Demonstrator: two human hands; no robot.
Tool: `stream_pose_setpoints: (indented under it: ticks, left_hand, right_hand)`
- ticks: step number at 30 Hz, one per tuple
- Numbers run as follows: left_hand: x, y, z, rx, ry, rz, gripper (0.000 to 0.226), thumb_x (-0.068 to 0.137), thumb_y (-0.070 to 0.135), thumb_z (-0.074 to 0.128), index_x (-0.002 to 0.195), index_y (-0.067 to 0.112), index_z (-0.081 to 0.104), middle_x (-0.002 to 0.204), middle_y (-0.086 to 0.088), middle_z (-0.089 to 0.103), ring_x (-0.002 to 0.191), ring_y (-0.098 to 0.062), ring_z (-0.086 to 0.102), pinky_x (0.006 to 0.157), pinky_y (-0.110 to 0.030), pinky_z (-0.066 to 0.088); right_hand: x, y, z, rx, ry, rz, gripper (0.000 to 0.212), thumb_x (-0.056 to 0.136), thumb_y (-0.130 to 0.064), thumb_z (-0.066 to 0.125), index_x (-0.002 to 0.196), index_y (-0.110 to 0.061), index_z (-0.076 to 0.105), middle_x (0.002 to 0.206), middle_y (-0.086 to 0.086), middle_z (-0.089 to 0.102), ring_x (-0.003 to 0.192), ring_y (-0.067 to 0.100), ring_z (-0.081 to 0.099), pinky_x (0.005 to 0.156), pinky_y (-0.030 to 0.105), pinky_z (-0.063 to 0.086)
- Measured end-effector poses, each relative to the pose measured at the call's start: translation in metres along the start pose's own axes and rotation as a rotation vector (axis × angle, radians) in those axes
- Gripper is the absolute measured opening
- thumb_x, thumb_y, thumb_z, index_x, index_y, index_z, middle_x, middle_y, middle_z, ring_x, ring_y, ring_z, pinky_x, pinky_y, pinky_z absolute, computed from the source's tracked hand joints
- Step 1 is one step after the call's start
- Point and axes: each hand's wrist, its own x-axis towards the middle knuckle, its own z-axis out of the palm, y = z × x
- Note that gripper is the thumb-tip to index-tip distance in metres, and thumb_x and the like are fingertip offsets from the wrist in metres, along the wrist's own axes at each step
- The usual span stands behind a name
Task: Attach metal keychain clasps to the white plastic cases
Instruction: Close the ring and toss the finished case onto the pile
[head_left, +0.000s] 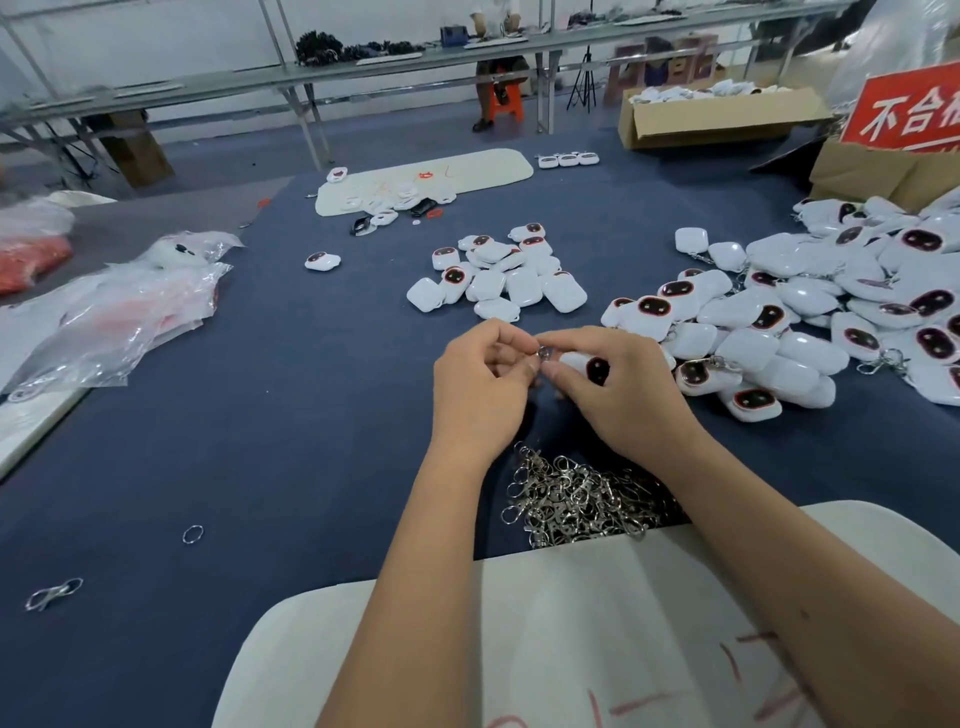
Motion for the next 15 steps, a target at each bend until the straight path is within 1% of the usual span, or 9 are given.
stream_pose_setpoints:
  ticks: [1, 2, 3, 4, 6, 9, 10, 12, 15]
  left_hand:
    - [0.0004, -0.0007, -0.0002, -0.008, -0.004, -0.007, 0.021, 0.088, 0.0, 0.071, 0.084, 0.02, 0.071, 0.08, -0.01, 0.073, 0.081, -0.03, 0.072, 0.082, -0.051, 0.06]
    - [0.0006, -0.0015, -0.0002, -0.012, -0.006, -0.012, 0.02, 0.088, 0.001, 0.072, 0.083, 0.02, 0.071, 0.08, -0.011, 0.073, 0.08, -0.029, 0.072, 0.081, -0.051, 0.06]
    - [0.0004, -0.0019, -0.0003, -0.013, -0.006, -0.014, 0.019, 0.088, 0.002, 0.072, 0.083, 0.02, 0.072, 0.079, -0.01, 0.073, 0.079, -0.028, 0.072, 0.08, -0.051, 0.061]
    - [0.0001, -0.0016, -0.0002, -0.013, -0.002, -0.014, 0.018, 0.088, 0.003, 0.073, 0.082, 0.02, 0.072, 0.077, -0.009, 0.074, 0.078, -0.027, 0.072, 0.079, -0.051, 0.061]
    - [-0.0005, -0.0003, 0.0009, -0.009, 0.007, -0.019, 0.017, 0.089, 0.006, 0.073, 0.082, 0.02, 0.071, 0.077, -0.006, 0.074, 0.077, -0.025, 0.073, 0.078, -0.051, 0.061]
    - [-0.0001, 0.0001, 0.0012, -0.003, 0.022, -0.039, 0.013, 0.09, 0.01, 0.073, 0.082, 0.021, 0.071, 0.077, -0.007, 0.073, 0.079, -0.027, 0.072, 0.079, -0.051, 0.06]
    - [0.0001, -0.0002, 0.0012, -0.001, 0.021, -0.042, 0.012, 0.09, 0.012, 0.073, 0.081, 0.02, 0.071, 0.077, -0.007, 0.073, 0.079, -0.027, 0.072, 0.079, -0.051, 0.06]
    - [-0.0001, -0.0003, 0.001, 0.004, 0.014, -0.044, 0.012, 0.09, 0.013, 0.073, 0.081, 0.021, 0.07, 0.078, -0.007, 0.073, 0.079, -0.026, 0.072, 0.08, -0.051, 0.06]
    - [-0.0009, 0.0013, 0.0015, 0.004, -0.005, -0.053, 0.012, 0.09, 0.013, 0.074, 0.081, 0.021, 0.07, 0.079, -0.006, 0.074, 0.08, -0.024, 0.072, 0.081, -0.05, 0.06]
  right_hand:
    - [-0.0004, 0.0014, 0.0001, 0.033, 0.0, 0.02, 0.019, 0.093, -0.007, 0.075, 0.11, -0.012, 0.08, 0.077, -0.025, 0.073, 0.069, -0.008, 0.063, 0.069, 0.002, 0.041]
    - [-0.0007, 0.0034, 0.0, 0.053, 0.004, 0.044, 0.015, 0.092, -0.006, 0.075, 0.105, -0.012, 0.081, 0.065, -0.028, 0.067, 0.055, -0.008, 0.059, 0.06, 0.002, 0.039]
    - [-0.0007, 0.0054, 0.0001, 0.061, 0.015, 0.066, 0.011, 0.092, -0.007, 0.076, 0.1, -0.013, 0.081, 0.058, -0.026, 0.065, 0.047, -0.006, 0.055, 0.054, 0.004, 0.037]
    - [-0.0001, 0.0069, 0.0004, 0.062, 0.029, 0.08, 0.008, 0.093, -0.009, 0.076, 0.097, -0.014, 0.081, 0.055, -0.02, 0.065, 0.043, -0.004, 0.053, 0.051, 0.006, 0.036]
    - [0.001, 0.0071, -0.0001, 0.053, 0.047, 0.086, 0.005, 0.092, -0.013, 0.078, 0.094, -0.017, 0.08, 0.058, -0.012, 0.067, 0.044, 0.0, 0.054, 0.052, 0.008, 0.036]
    - [0.0005, 0.0023, -0.0009, 0.069, 0.022, 0.044, 0.009, 0.09, -0.014, 0.079, 0.099, -0.017, 0.08, 0.074, -0.016, 0.072, 0.055, 0.003, 0.065, 0.062, 0.009, 0.041]
    - [-0.0006, 0.0019, -0.001, 0.081, 0.007, 0.032, 0.01, 0.091, -0.012, 0.079, 0.099, -0.017, 0.08, 0.073, -0.021, 0.071, 0.055, 0.002, 0.064, 0.061, 0.007, 0.041]
    - [-0.0015, 0.0025, -0.0009, 0.089, 0.001, 0.039, 0.008, 0.091, -0.009, 0.078, 0.095, -0.015, 0.081, 0.063, -0.027, 0.066, 0.046, -0.003, 0.057, 0.052, 0.005, 0.037]
    - [-0.0005, 0.0063, -0.0012, 0.094, 0.011, 0.093, 0.006, 0.092, -0.011, 0.077, 0.091, -0.017, 0.08, 0.053, -0.017, 0.064, 0.039, -0.002, 0.05, 0.046, 0.007, 0.033]
